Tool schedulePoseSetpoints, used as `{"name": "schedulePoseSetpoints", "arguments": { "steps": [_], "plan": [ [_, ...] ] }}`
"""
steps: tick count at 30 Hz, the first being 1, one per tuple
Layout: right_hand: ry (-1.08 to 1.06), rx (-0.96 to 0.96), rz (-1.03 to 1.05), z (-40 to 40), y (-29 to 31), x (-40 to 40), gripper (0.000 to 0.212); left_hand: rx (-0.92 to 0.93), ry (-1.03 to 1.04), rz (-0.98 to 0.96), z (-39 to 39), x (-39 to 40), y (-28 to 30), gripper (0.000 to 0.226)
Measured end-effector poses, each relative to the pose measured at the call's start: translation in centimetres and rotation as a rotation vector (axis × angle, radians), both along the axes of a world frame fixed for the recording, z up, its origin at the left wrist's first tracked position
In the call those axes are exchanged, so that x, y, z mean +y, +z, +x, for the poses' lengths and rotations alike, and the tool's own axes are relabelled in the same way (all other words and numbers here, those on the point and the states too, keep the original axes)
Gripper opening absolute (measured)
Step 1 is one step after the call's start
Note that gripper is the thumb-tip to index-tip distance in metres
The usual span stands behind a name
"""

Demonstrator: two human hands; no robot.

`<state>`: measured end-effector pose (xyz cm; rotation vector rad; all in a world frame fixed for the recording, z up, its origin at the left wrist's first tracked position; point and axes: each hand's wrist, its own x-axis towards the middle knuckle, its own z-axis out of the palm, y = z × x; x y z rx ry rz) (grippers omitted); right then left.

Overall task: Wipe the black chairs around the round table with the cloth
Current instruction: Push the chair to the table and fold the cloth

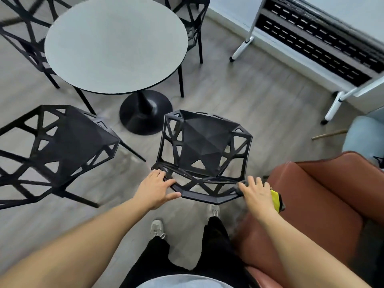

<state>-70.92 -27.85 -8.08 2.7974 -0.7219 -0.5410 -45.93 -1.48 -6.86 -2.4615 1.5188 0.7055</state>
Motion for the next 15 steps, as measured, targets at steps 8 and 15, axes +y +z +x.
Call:
{"name": "schedulePoseSetpoints", "arguments": {
  "steps": [8,15],
  "plan": [
    [0.248,-0.019,0.05,1.2,-0.2,-13.3,0.045,0.007,0.295,0.07,-7.4,-7.0,0.3,0.102],
    [0.348,0.022,0.055,5.7,0.0,-18.4,0.044,-0.005,0.448,0.093,-8.4,-11.0,1.0,0.119]
  ]
}}
